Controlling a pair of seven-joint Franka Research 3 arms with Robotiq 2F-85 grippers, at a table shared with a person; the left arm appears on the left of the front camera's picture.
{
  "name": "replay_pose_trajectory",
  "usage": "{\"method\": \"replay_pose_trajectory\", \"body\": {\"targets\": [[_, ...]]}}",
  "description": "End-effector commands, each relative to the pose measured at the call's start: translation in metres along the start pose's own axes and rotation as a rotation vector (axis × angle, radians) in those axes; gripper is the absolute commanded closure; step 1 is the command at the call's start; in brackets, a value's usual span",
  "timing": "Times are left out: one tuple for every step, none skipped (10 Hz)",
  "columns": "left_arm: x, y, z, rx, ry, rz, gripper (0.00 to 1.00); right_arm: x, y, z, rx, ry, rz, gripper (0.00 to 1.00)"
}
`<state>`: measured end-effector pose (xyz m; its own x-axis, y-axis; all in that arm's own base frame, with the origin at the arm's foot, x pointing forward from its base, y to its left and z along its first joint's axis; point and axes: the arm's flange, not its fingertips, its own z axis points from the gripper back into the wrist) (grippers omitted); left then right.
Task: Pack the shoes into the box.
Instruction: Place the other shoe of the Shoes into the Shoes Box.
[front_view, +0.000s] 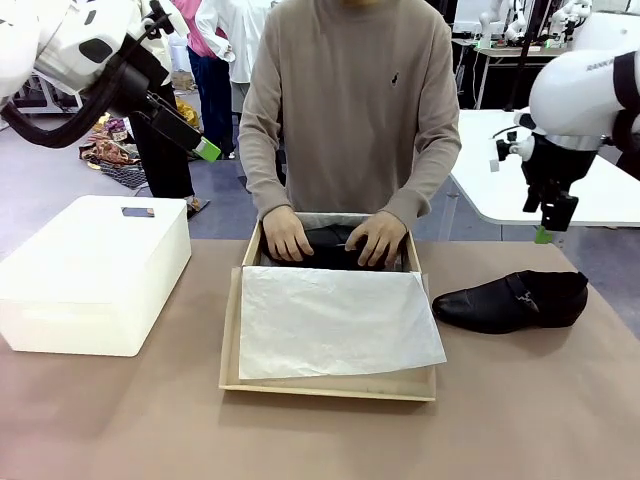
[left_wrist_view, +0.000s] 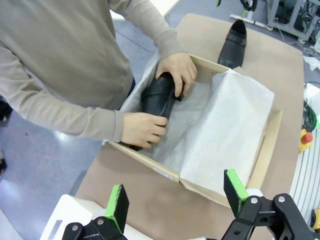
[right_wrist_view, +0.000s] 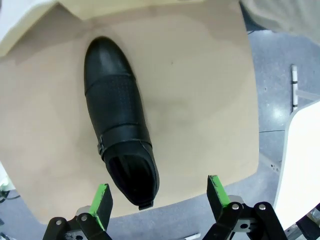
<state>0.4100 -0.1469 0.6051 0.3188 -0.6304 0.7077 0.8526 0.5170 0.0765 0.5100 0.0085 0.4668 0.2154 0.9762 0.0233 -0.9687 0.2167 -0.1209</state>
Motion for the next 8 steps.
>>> {"method": "replay_pose_trajectory", "body": {"targets": [[-0.001,0.002,0.001,-0.018,-0.021,-0.012,0.0,-0.02,0.007,-0.008,-0.023,-0.035,0.035,0.0],[-0.001,0.002,0.001,-0.018,-0.021,-0.012,0.0,-0.028,0.007,-0.012,-0.015,-0.028,0.028,0.0],[-0.001,0.002,0.001,-0.018,-0.021,-0.012,0.0,-0.032,0.007,-0.016,0.001,-0.032,0.022,0.0],[-0.001,0.002,0.001,-0.018,-0.021,-0.012,0.0,-0.033,0.005,-0.019,0.015,-0.03,0.022,0.0],[-0.001,0.002,0.001,-0.018,-0.021,-0.012,0.0,-0.032,0.004,-0.021,0.024,-0.025,0.025,0.0],[-0.001,0.002,0.001,-0.018,-0.021,-0.012,0.0,-0.03,0.004,-0.023,0.032,-0.017,0.022,0.0],[-0.001,0.002,0.001,-0.018,-0.021,-0.012,0.0,-0.024,0.006,-0.025,0.051,-0.013,0.011,0.0],[-0.001,0.002,0.001,-0.018,-0.021,-0.012,0.0,-0.029,0.004,-0.02,0.026,0.004,-0.001,0.0]]}}
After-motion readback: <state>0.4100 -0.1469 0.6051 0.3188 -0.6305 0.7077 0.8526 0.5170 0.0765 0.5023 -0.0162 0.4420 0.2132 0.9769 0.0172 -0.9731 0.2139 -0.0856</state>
